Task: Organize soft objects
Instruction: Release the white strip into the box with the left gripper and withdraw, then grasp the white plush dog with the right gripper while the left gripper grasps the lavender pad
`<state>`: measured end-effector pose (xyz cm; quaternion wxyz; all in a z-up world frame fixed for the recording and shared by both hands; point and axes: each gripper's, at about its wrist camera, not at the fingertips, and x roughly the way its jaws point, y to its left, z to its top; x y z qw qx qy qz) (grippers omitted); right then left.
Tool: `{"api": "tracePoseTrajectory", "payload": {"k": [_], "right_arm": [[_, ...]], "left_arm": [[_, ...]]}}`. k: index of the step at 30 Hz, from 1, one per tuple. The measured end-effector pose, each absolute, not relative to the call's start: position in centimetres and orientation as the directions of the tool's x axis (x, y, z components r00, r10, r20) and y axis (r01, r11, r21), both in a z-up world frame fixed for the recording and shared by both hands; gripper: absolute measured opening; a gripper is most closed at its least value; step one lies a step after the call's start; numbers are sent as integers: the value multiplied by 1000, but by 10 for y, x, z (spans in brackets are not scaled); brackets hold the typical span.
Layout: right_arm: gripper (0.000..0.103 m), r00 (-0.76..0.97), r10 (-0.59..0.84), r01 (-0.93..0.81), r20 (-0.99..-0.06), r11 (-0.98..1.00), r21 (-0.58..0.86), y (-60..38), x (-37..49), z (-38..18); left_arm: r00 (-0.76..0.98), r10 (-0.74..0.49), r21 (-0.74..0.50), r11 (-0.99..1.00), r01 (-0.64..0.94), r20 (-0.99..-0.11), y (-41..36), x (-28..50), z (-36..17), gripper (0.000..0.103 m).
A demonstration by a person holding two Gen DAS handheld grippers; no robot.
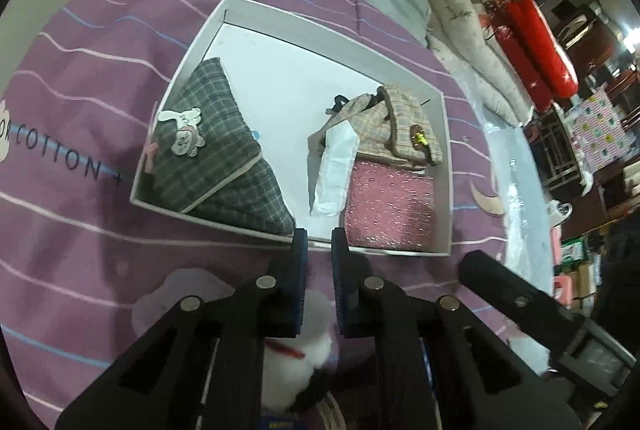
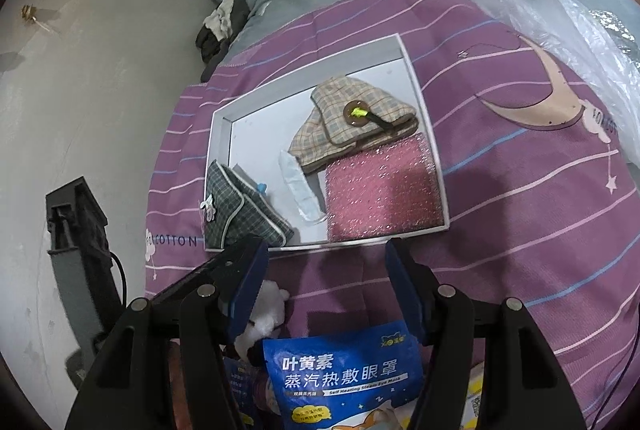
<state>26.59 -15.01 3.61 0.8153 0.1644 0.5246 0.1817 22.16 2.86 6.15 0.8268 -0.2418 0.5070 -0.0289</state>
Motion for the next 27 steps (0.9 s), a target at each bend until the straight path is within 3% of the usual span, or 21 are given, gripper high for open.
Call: {"api": "tracePoseTrajectory", "payload": {"k": [20,23,27], "right_arm": [[61,317,527,-221,-788,849,479,-116,259,36],[61,305,529,-231,-792,848,477,-111,259,34],[61,293,529,-240,-797,847,474,-106,258,33]], "left_arm": [[449,-239,-375,895,-243,-861,50,198,77,14],[438,-226,-358,900,-248,-870,51,197,77,17],[418,-215,-341,905,-254,-883,52,196,75,30]]}}
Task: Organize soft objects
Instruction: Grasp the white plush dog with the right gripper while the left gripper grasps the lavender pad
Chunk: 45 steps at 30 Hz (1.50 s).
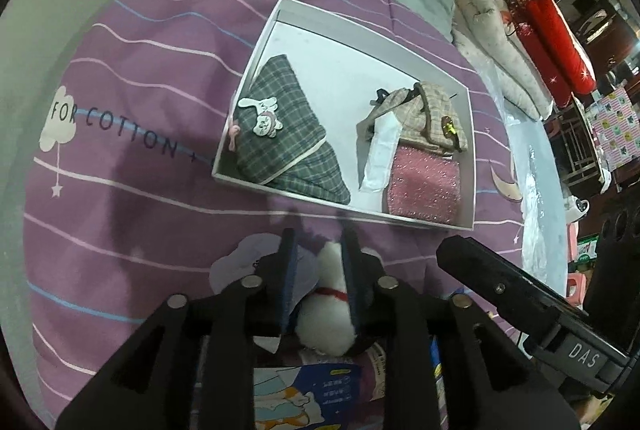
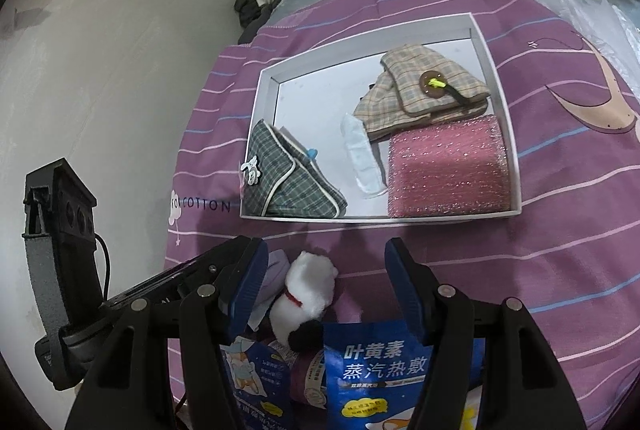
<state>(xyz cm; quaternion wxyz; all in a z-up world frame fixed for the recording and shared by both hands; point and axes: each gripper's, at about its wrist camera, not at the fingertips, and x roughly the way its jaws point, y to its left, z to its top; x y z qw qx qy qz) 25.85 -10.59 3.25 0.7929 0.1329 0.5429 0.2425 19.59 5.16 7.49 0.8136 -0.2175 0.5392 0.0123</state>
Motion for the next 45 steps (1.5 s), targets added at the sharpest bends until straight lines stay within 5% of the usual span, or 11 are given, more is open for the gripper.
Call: {"api": "tracePoseTrajectory", "payload": {"k": [6,14,28,31,39,45], "right_arm": [[61,273,525,-243,-806,848,470,-104,260,27],[61,251,530,-267,-810,842,468,-99,261,22],[61,233,522,-277,-820,844,458,-94,261,17],[61,224,529,-279,-818,839,466,-92,262,15],[61,193,563,-304,-804,813,497,-81,261,11],[54,144,596,-327,-790,782,531,-70,259,4]], "left_arm": [[403,-208,-335,902,-274,-891,59,192,75,42],[332,-194,-315,878,-362,-923,81,189,57,43],[244,-218,-284,916,-282,-945,71,190,32,43],[243,-230,-298,908,-294,-942,72,194,22,39],[298,-220,-317,889,-330,-929,78,194,23,7],[361,-181,-314,881,-353,-915,91,191,43,3]]}}
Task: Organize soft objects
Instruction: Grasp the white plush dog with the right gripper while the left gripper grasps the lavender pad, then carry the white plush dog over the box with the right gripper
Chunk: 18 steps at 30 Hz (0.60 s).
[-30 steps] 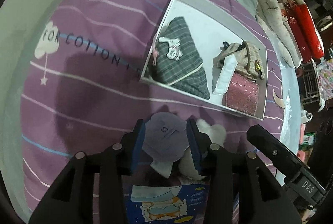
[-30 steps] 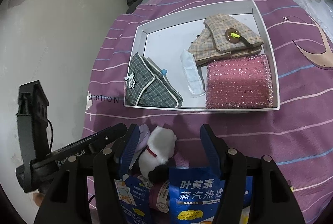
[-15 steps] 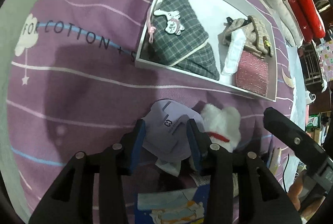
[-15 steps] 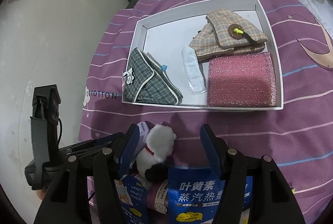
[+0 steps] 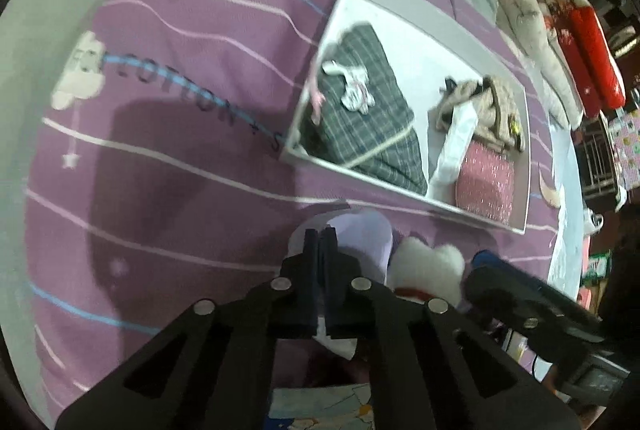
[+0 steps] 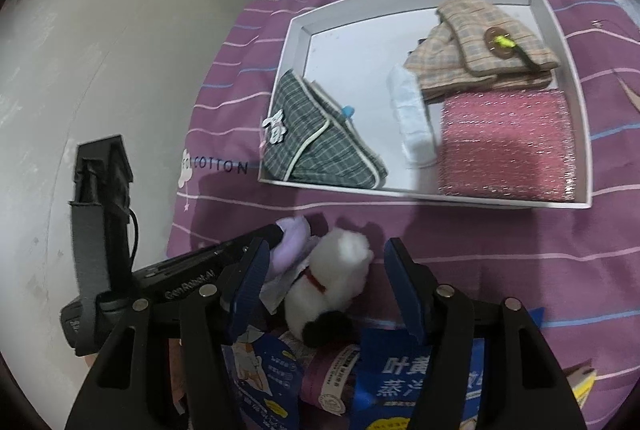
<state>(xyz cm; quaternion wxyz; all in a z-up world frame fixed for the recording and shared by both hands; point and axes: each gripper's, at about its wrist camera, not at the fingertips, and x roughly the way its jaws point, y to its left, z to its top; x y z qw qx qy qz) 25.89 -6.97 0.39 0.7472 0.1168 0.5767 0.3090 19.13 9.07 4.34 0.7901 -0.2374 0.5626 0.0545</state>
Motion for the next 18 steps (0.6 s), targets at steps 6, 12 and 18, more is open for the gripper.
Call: {"api": "tracePoseTrajectory", "payload": {"k": [6,12,18], "right_arm": [[28,97,579,-338,-810,784,520,-64,256,-5],[11,109,549,-338,-829,805,488,-65,257,-10],[3,143,596,-346,-790,778,524,-69,259,-6]], "left_arm": [[434,-179,-353,862,-363,-883,104,177,61,3],[471,-187,-381,851,-361,-862,105,175,69,3],[466,-172,-373,845,-383,-868,102,178,67,3]]}}
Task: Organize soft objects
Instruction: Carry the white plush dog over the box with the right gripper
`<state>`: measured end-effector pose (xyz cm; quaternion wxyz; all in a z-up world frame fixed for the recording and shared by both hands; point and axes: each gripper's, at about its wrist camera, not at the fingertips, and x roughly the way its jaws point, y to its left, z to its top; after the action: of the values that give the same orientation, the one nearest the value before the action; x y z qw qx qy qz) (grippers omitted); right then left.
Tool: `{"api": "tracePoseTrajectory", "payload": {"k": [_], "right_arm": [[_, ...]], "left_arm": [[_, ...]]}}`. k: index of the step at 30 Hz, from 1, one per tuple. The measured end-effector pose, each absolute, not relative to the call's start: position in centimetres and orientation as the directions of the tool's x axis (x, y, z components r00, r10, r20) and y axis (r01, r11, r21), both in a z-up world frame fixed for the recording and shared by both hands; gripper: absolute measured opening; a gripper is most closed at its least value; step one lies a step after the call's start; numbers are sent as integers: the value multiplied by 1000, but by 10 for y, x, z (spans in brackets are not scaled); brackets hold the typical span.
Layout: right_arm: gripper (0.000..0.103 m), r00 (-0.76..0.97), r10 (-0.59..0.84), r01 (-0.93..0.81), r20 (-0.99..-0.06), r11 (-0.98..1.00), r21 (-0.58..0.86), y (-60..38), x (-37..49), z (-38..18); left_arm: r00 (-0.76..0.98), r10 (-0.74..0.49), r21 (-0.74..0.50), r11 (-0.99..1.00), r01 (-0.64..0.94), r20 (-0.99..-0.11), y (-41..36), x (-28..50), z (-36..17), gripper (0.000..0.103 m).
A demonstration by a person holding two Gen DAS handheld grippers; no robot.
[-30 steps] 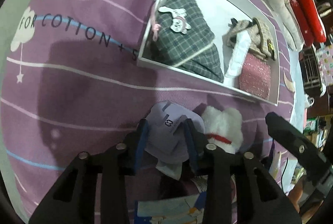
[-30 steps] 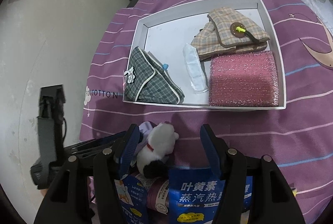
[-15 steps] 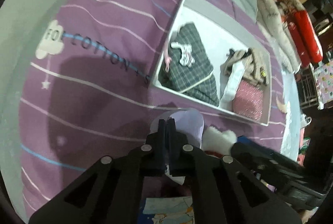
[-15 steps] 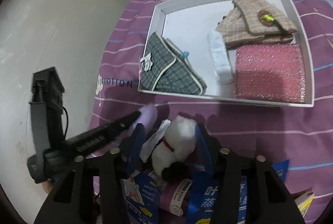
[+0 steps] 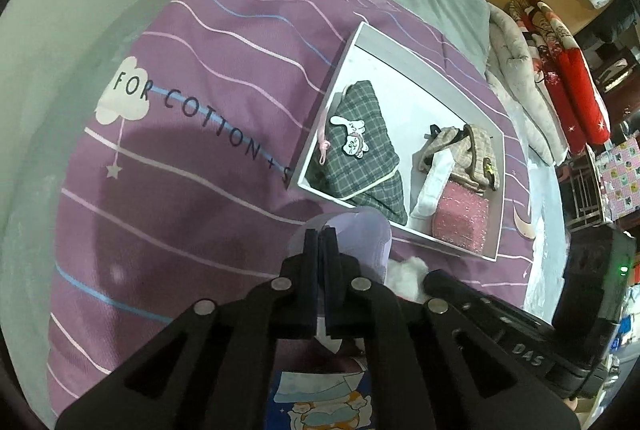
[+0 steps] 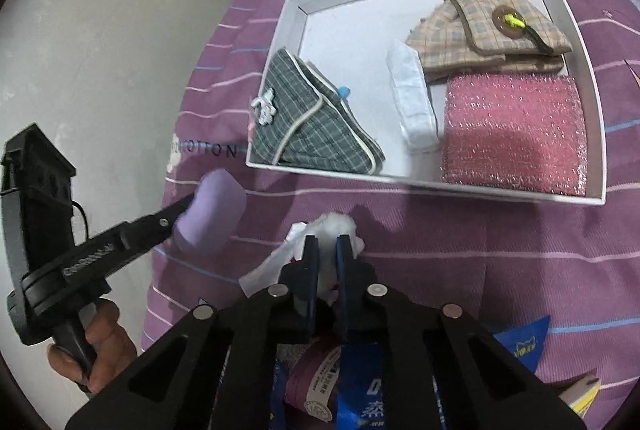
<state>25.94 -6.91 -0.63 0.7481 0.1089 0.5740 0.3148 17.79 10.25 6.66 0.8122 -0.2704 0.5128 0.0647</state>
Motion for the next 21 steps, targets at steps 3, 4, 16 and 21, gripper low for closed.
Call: {"api": "tracePoseTrajectory", "payload": {"k": [3,4,16,21], "right_arm": [[2,175,640,-354,-748,750,559,-75,260,5],[2,188,649,-358,-737,744,564,-77,259,8],[20,66,605,-237,-793,782,577,-80,275,-22],[36,15,628,-223,-778,761,610,-77,274,-31]], "left_arm": [[474,-175,-379,844,-379,-863,103,178,68,3],[475,-174,-378,845,-377,-862,102,178,68,3],[452,-164,-349,864,-363,-877,91,183,67,3],[452,-156,-345,860,-375,-878,93,182,66,3]]}}
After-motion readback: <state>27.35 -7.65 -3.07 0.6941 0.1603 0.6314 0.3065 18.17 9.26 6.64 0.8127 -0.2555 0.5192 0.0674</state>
